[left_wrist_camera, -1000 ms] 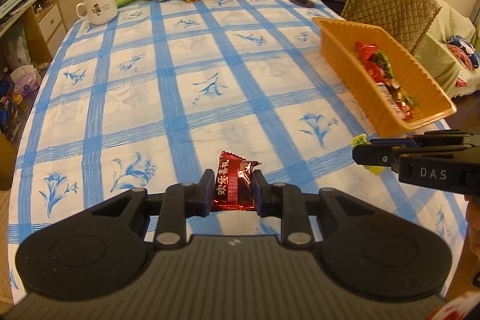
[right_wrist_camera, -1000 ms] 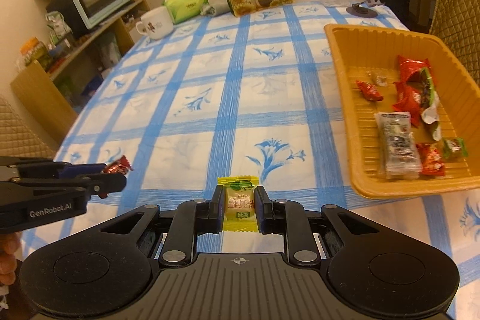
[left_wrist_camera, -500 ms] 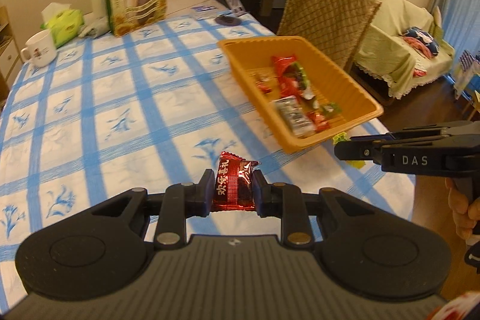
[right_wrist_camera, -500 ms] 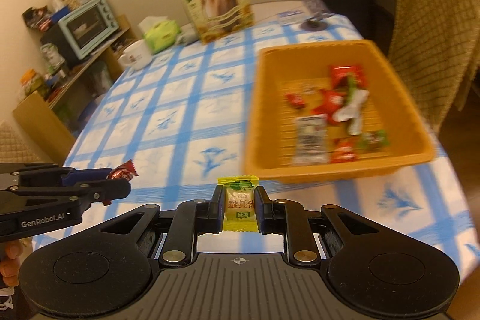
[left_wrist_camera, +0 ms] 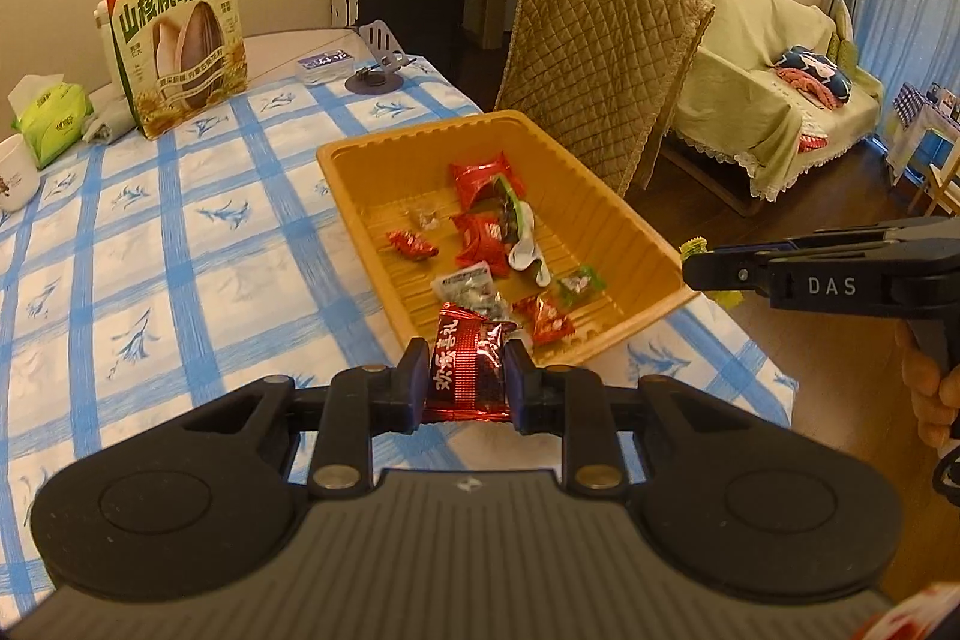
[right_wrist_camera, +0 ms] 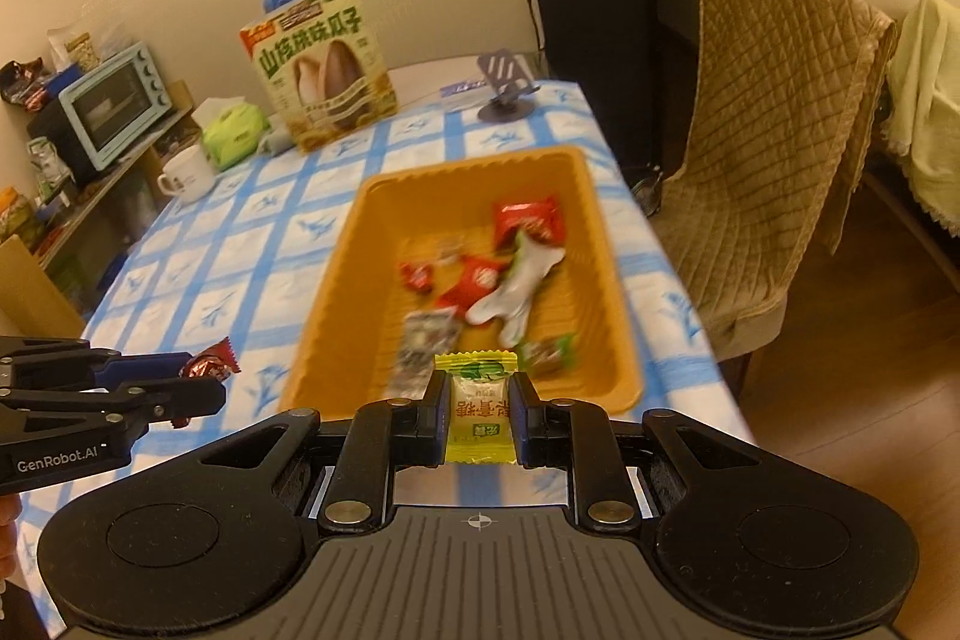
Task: Organize snacks
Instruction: 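Carry the red and yellow-green candies over the orange tray, then lower both tools into the tray and open them to drop the candies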
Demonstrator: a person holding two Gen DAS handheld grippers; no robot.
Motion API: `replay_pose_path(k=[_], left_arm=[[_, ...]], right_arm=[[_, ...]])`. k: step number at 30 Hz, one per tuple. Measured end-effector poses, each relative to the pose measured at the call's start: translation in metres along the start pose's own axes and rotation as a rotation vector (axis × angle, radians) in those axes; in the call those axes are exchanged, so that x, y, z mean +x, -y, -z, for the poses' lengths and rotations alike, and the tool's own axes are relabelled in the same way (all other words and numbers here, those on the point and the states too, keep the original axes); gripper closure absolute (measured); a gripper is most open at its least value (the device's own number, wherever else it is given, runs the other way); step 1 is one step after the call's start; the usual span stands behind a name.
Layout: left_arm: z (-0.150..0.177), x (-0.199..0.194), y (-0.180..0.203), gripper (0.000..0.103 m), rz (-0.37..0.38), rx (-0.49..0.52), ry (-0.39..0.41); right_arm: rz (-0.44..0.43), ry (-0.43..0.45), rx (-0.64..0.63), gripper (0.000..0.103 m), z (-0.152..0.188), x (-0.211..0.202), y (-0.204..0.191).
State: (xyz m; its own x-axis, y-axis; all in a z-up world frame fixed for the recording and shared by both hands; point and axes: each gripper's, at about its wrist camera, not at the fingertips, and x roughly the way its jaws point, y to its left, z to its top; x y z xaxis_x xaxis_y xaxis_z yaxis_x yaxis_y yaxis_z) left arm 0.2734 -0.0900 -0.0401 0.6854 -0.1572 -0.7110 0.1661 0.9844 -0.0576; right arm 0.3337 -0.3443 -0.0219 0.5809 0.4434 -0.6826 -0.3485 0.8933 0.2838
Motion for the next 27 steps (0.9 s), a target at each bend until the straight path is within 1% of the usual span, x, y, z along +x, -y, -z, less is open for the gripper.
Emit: replay_pose_path(k=[6,13,17,27], left_arm=[[-0.020,0.017,0.006,0.079,-0.037,-0.009,0.014],[-0.039,0.038,0.004,0.079,-0.079,-0.023,0.023],[-0.048,0.051,0.002,0.079,-0.102,-0.028,0.015],[-0.057,0.081,-0.005,0.079,-0.129,-0.051,-0.022]], right_arm=[[-0.021,0.012,-0.029,0.082,-0.021,0.013,0.017],[-0.048,0.006,-0.044,0.082,-0.042,0.037,0.029],[-0.059,-0.006,-0.050,0.082,-0.048,0.055,0.033],[-0.033,-0.056,-0.042,0.082,-0.055,0.100,0.047]])
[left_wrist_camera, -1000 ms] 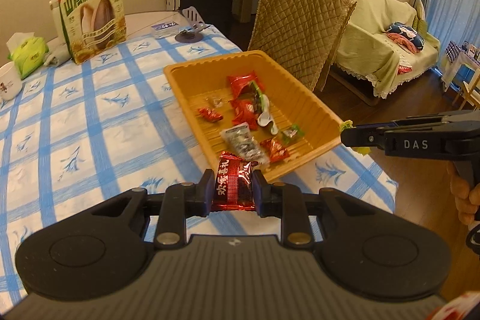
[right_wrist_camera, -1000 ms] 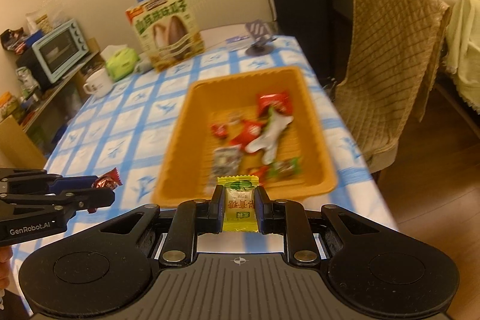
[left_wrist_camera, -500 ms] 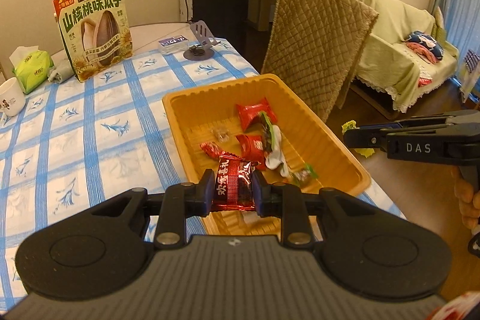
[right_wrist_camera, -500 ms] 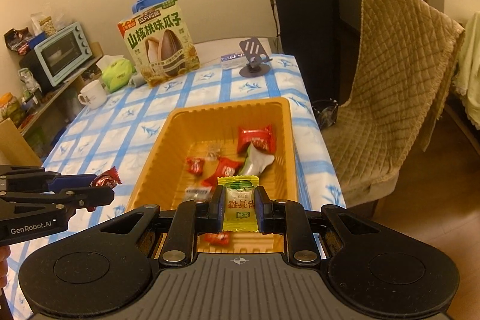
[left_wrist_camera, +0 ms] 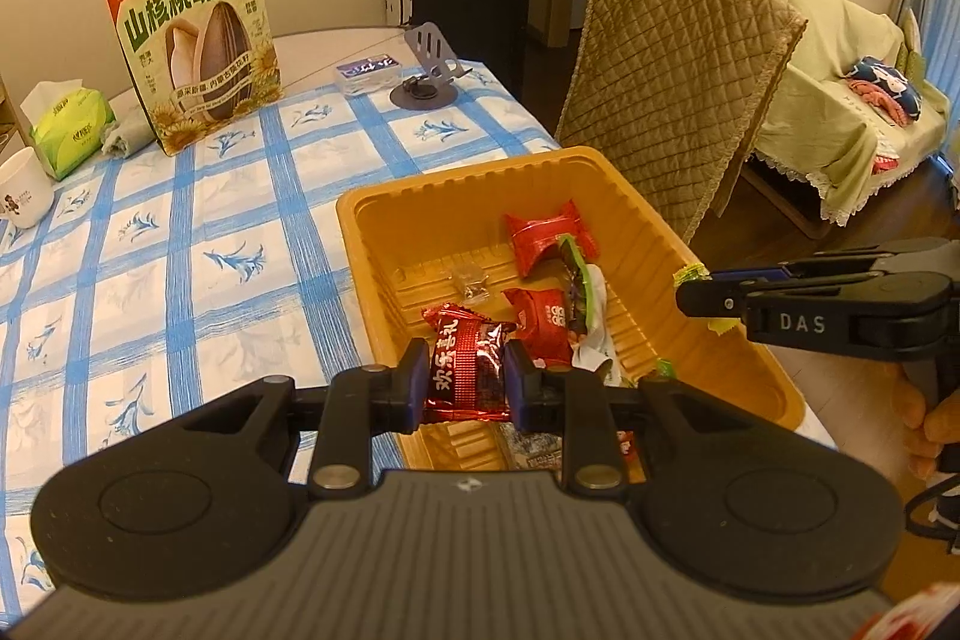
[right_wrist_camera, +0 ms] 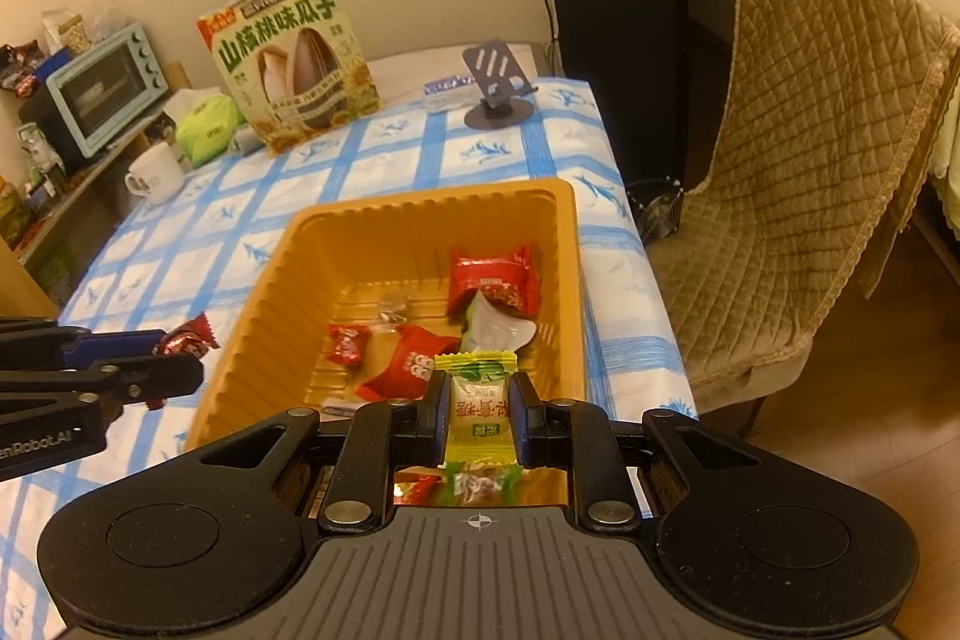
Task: Organize snacks
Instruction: 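Lower both tools into the tray and open them to drop the candies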
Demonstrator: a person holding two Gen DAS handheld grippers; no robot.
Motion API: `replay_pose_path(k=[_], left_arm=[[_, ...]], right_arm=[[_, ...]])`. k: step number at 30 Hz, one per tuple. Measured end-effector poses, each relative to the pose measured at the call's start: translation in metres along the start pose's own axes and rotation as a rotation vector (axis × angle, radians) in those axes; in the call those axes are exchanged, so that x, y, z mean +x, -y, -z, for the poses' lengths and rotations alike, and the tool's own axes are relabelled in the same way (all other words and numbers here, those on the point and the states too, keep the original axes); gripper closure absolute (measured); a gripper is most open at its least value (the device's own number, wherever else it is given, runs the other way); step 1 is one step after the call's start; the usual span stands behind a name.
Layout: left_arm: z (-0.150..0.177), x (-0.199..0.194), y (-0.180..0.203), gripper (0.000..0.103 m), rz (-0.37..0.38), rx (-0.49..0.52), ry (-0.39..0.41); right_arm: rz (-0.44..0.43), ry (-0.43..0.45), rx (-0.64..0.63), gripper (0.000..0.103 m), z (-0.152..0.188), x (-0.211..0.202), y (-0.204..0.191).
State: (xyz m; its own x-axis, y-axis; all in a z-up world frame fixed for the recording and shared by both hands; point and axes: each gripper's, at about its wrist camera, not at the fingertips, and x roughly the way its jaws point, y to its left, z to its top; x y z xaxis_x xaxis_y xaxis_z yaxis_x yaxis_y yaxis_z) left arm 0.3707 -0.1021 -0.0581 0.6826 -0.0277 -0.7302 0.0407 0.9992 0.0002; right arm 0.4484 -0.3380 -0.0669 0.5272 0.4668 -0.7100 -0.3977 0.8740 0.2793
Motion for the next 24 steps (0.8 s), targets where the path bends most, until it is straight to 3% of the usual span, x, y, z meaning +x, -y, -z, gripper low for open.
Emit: replay_pose_path(k=[24], left_arm=[[-0.015,0.041,0.002,0.079,-0.023,-0.005,-0.035]], right_arm=[[-0.053,-0.001,0.041,0.073,-0.018,0.019,0.015]])
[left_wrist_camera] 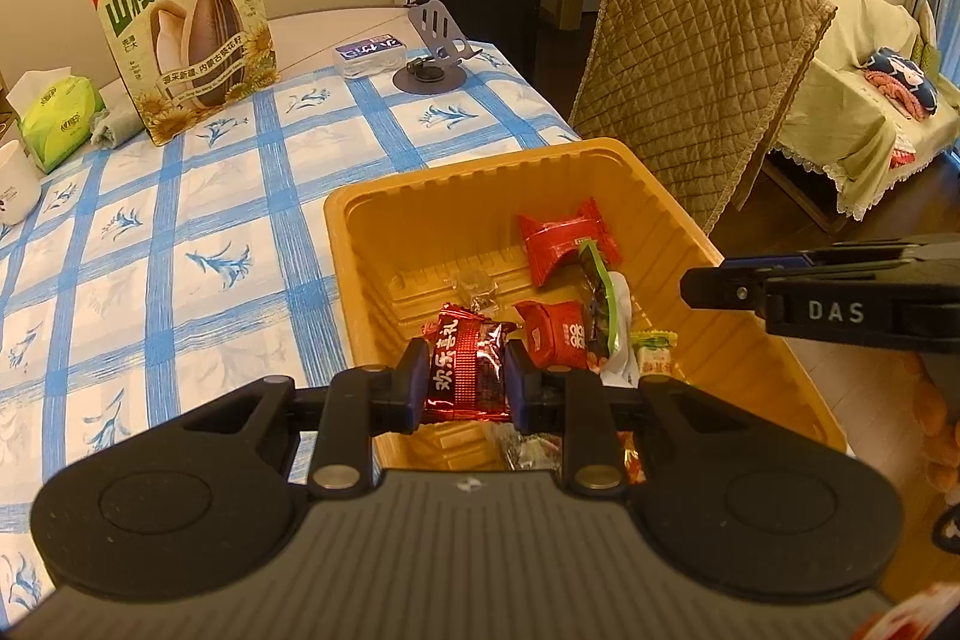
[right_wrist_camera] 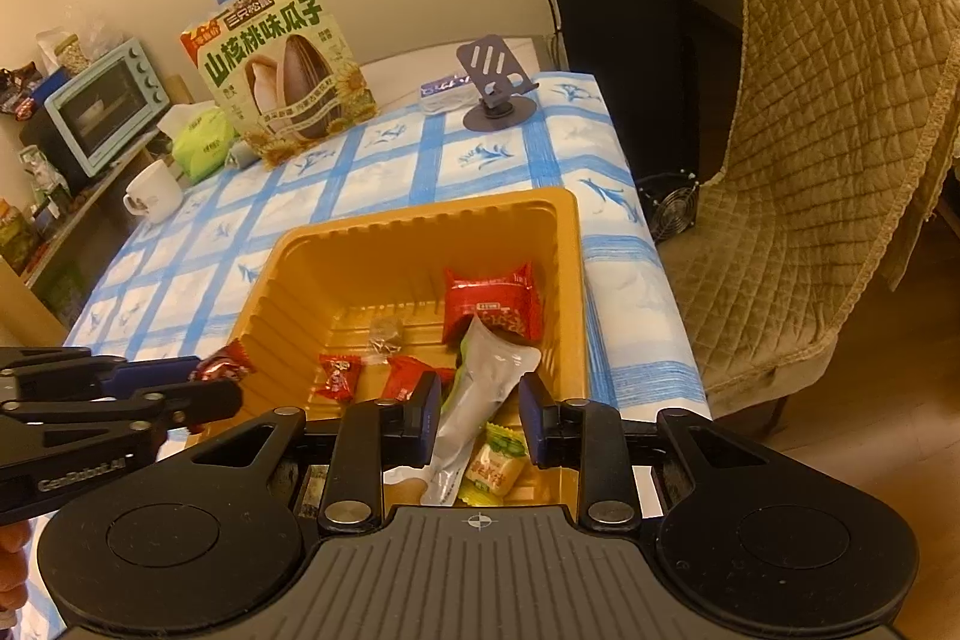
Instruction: Organize snacks
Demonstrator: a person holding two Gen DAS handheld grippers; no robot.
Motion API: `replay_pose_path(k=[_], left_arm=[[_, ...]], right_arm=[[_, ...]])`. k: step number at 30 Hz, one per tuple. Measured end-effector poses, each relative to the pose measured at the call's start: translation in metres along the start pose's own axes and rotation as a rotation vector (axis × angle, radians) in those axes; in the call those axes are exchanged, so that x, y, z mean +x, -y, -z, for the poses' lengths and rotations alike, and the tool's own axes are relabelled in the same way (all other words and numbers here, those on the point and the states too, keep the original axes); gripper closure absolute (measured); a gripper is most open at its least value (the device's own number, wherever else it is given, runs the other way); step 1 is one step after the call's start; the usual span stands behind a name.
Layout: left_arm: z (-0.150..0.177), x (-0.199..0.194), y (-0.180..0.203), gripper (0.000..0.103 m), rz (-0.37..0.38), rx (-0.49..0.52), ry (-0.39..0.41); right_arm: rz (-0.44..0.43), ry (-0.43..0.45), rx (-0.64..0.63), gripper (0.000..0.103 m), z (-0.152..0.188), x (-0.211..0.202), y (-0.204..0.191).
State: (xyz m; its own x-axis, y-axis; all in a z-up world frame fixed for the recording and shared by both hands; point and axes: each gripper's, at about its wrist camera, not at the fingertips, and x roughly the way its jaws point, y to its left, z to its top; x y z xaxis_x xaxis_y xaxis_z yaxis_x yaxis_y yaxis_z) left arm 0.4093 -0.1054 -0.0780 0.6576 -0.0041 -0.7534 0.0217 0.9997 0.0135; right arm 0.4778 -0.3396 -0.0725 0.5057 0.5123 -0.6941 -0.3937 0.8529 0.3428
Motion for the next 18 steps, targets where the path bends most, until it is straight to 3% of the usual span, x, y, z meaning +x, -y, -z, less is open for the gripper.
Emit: replay_pose_path(k=[12,14,18], left_arm=[[-0.006,0.017,0.004,0.078,-0.001,0.002,-0.004],[-0.004,0.017,0.003,0.070,-0.005,-0.004,-0.001],[0.002,0.009,0.002,0.069,0.007,-0.009,-0.001]], right_arm=[[-0.006,0.005,0.006,0.070,-0.002,-0.004,0.006],[-0.009,0.009,0.007,0.059,-0.002,-0.005,0.006],[-0.014,0.020,0.004,0.046,0.000,-0.010,0.006]])
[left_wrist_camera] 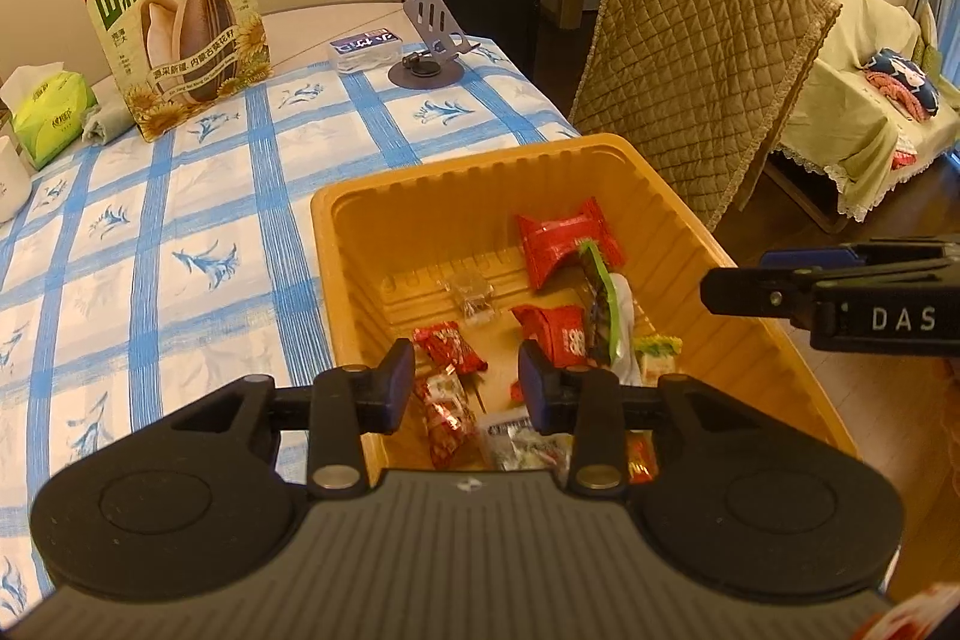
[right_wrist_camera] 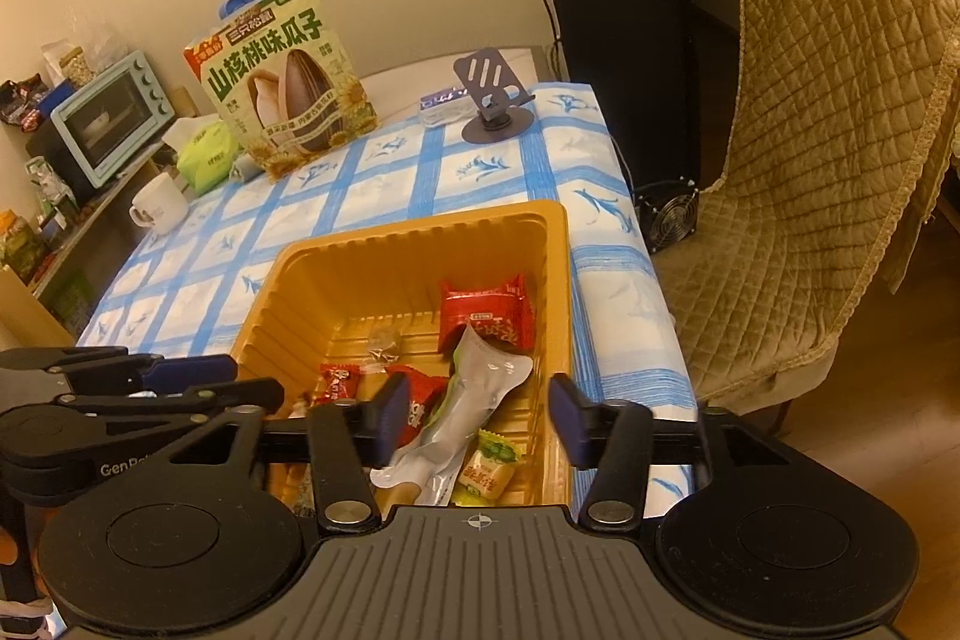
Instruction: Organize snacks
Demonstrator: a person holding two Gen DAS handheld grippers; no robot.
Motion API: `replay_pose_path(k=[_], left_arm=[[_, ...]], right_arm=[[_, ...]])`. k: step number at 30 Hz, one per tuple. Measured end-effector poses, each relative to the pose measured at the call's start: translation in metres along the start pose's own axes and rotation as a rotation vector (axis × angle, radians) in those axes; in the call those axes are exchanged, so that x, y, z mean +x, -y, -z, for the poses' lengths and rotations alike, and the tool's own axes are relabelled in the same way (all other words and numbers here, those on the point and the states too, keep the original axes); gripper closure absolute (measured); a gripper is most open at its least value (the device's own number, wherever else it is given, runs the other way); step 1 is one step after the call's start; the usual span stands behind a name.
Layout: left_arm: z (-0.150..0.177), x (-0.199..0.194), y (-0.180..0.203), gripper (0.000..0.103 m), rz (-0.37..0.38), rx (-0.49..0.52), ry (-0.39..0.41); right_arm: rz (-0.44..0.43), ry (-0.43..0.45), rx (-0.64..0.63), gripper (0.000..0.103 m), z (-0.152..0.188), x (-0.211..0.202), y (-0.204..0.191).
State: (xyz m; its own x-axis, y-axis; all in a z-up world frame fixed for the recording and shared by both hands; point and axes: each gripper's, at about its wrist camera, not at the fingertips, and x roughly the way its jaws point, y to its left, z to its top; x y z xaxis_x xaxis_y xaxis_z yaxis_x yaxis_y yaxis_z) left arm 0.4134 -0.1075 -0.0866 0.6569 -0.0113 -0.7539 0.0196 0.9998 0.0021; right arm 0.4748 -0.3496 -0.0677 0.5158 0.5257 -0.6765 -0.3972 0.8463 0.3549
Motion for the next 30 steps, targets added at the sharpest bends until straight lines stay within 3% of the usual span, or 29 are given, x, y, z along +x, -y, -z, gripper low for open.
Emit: replay_pose_path(k=[4,7,15,30], left_arm=[[0.006,-0.014,-0.001,0.055,-0.001,-0.018,0.005],[0.010,-0.026,-0.003,0.052,-0.001,-0.031,0.013],[0.024,-0.074,-0.007,0.034,-0.018,-0.075,0.042],[0.078,-0.146,-0.024,0.030,-0.032,-0.108,0.009]], right_arm=[[-0.015,0.000,-0.010,0.034,0.006,-0.006,-0.004],[-0.034,0.003,-0.021,0.026,0.010,-0.012,-0.008],[-0.032,0.018,-0.060,0.017,0.022,-0.037,-0.024],[0.014,0.001,-0.082,0.015,0.071,-0.095,-0.077]])
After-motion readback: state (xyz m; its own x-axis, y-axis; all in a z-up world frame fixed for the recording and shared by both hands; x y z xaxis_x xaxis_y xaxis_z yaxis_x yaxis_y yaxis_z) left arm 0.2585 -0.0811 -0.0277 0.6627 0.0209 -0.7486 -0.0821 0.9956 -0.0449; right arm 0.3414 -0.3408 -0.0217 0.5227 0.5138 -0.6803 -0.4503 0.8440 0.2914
